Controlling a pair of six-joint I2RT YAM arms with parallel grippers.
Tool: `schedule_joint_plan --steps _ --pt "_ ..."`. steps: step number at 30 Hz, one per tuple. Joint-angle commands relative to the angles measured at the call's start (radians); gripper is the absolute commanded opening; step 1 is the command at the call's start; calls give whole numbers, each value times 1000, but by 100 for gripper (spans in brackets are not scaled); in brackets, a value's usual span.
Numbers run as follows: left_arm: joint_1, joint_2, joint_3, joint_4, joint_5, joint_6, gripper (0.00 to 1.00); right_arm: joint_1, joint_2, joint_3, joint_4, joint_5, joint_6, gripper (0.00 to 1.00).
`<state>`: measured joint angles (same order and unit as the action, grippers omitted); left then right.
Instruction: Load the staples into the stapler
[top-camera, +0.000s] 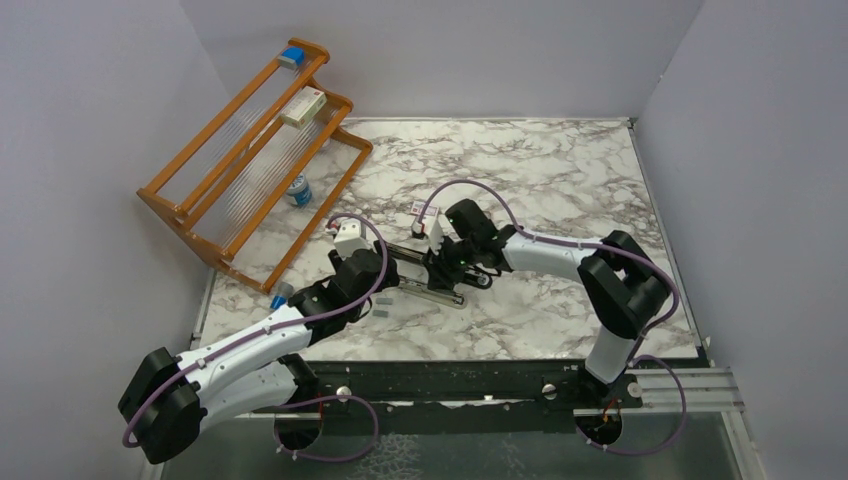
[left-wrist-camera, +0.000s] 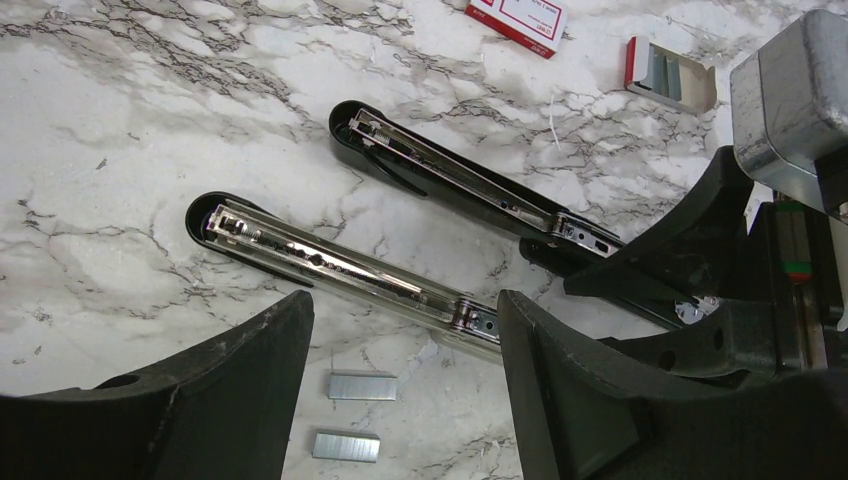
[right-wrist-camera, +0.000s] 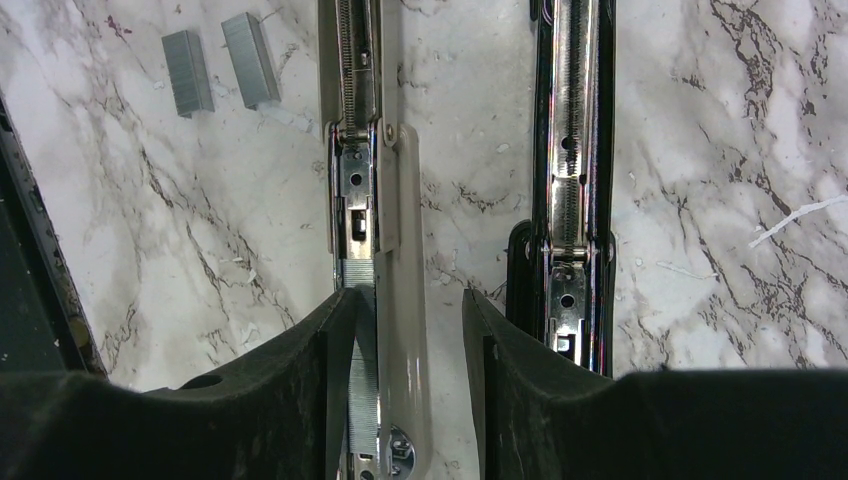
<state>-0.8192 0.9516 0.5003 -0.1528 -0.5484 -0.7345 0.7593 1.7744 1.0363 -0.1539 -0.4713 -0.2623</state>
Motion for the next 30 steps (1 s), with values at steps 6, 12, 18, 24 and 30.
schedule_joint_plan --steps 6,12,18,24,30 --pt "7 -3 -5 4 16 16 71 8 -40 -41 -61 62 -27 46" --pt "8 -2 -3 2 13 18 71 8 -79 -80 -105 86 -47 46" --pt "10 0 -2 -5 13 20 71 8 -116 -94 -139 98 -48 46" --pt "12 -2 2 -13 10 26 71 7 -162 -95 -151 97 -44 46" --pt "18 6 18 -34 22 30 71 6 -274 -99 -91 49 -14 48"
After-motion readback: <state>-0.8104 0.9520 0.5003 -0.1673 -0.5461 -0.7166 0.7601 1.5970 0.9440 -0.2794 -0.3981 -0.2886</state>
